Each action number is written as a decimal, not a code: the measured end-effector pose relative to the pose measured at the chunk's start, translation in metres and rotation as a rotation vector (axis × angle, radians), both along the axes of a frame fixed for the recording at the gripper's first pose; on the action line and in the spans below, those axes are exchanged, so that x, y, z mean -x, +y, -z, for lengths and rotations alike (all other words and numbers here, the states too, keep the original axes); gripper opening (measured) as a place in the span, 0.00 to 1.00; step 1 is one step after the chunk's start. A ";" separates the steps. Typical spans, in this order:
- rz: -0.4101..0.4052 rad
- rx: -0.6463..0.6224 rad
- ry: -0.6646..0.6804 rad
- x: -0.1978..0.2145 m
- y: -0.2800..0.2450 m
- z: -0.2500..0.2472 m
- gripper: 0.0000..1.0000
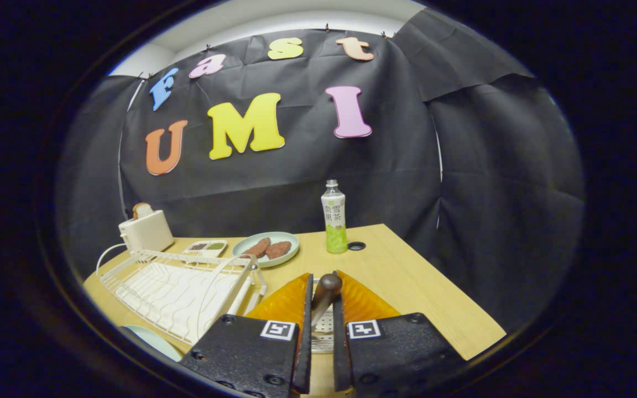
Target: Take the plate from the dish rack, then take the spoon from the basket and place it into the plate.
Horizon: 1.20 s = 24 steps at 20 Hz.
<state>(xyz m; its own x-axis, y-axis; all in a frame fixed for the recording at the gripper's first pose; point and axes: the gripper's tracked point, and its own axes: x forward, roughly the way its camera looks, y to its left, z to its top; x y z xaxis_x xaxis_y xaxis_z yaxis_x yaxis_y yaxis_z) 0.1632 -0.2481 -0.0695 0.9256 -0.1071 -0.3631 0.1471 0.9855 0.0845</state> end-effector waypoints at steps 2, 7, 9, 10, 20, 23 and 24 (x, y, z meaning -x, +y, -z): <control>0.016 0.033 0.003 -0.006 -0.005 -0.005 0.15; 0.005 0.062 -0.030 -0.001 0.003 -0.042 0.11; 0.012 0.098 -0.058 0.005 0.002 -0.064 0.11; 0.016 0.107 -0.077 0.009 0.002 -0.077 0.10; -0.114 0.084 -0.207 0.079 0.079 -0.152 0.10; -0.192 0.064 -0.190 0.100 0.122 -0.138 0.10; -0.222 0.053 -0.183 0.106 0.138 -0.132 0.10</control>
